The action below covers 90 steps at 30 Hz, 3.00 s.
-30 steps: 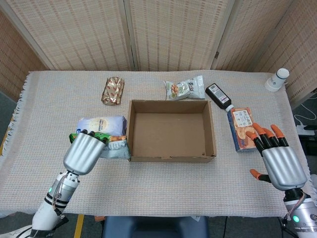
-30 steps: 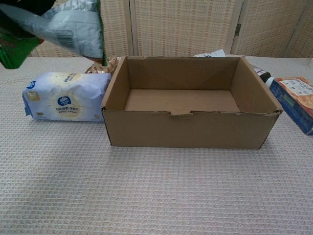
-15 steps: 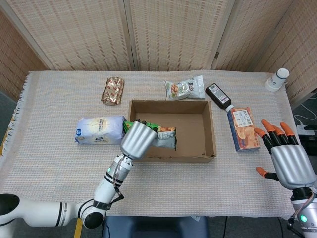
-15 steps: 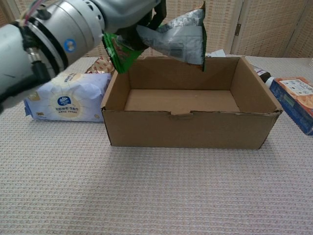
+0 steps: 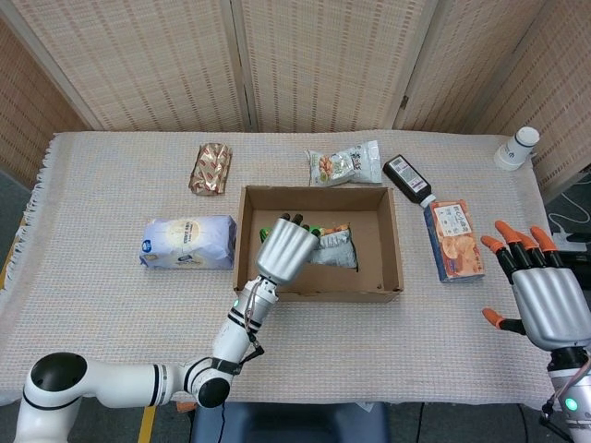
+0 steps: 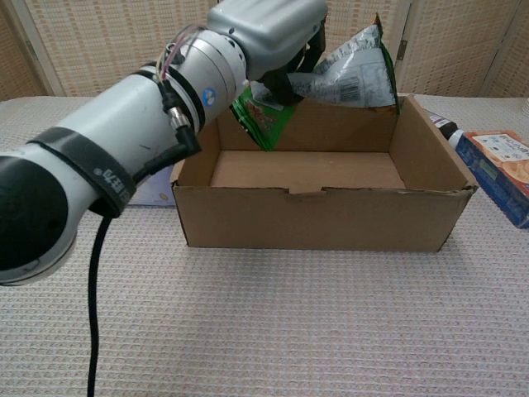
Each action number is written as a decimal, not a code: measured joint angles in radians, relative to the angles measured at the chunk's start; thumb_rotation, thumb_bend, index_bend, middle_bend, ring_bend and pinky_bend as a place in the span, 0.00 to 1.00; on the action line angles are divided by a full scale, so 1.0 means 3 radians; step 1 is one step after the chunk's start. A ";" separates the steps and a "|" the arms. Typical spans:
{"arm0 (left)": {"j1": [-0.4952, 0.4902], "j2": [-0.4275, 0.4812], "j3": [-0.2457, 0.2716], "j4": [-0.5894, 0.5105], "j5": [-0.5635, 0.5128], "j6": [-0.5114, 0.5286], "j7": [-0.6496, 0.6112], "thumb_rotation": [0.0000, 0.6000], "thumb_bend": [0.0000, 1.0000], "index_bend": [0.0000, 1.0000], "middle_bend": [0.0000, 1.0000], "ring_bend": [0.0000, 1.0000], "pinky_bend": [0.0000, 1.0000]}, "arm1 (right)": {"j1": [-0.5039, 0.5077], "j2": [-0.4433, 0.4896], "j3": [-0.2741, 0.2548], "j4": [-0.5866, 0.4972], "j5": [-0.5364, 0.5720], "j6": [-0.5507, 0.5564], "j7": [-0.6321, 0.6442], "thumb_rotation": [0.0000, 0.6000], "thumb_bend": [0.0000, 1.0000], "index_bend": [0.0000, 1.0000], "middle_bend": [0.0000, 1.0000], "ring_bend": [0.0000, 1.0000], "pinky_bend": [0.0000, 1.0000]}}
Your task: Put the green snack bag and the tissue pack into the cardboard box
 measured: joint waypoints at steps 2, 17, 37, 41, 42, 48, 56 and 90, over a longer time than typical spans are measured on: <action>-0.0003 0.0038 -0.0001 -0.0053 -0.0149 -0.0019 0.0019 1.00 0.20 0.00 0.00 0.00 0.14 | 0.0006 -0.0004 -0.0004 0.0000 0.0000 -0.0013 0.0001 1.00 0.04 0.17 0.00 0.00 0.00; 0.0089 0.0770 0.0022 -0.0617 -0.0629 0.0073 0.0447 1.00 0.20 0.00 0.00 0.00 0.13 | 0.0012 -0.0025 -0.0016 0.0000 -0.0015 -0.0025 -0.0022 1.00 0.04 0.17 0.00 0.00 0.00; 0.0062 0.2133 0.0526 -0.1316 -0.2899 -0.0336 0.0785 1.00 0.20 0.00 0.00 0.00 0.12 | 0.0061 -0.0130 -0.0019 0.0000 0.0026 -0.0051 -0.0171 1.00 0.04 0.17 0.00 0.00 0.00; 0.0016 0.2101 0.0568 -0.1221 -0.2833 -0.0358 0.0572 1.00 0.20 0.00 0.00 0.00 0.12 | 0.0061 -0.0130 -0.0023 0.0000 0.0019 -0.0053 -0.0168 1.00 0.04 0.17 0.00 0.00 0.00; 0.0009 0.2086 0.0579 -0.1192 -0.2805 -0.0361 0.0529 1.00 0.20 0.00 0.00 0.00 0.12 | 0.0061 -0.0130 -0.0026 0.0000 0.0018 -0.0057 -0.0169 1.00 0.04 0.17 0.00 0.00 0.00; 0.0000 0.1971 0.0677 -0.0936 -0.2685 -0.0432 0.0237 1.00 0.20 0.00 0.00 0.00 0.12 | 0.0066 -0.0136 -0.0029 0.0000 0.0024 -0.0057 -0.0181 1.00 0.04 0.17 0.00 0.00 0.00; -0.0117 0.1940 0.0766 -0.0684 -0.3021 -0.0623 0.0128 1.00 0.20 0.00 0.00 0.00 0.12 | 0.0066 -0.0140 -0.0027 0.0000 0.0035 -0.0042 -0.0194 1.00 0.04 0.17 0.00 0.00 0.00; -0.0307 0.1715 0.1118 -0.0168 -0.3136 -0.0602 -0.0053 1.00 0.37 0.55 0.54 0.47 0.59 | 0.0086 -0.0122 -0.0012 0.0000 0.0094 -0.0033 -0.0167 1.00 0.04 0.18 0.00 0.00 0.00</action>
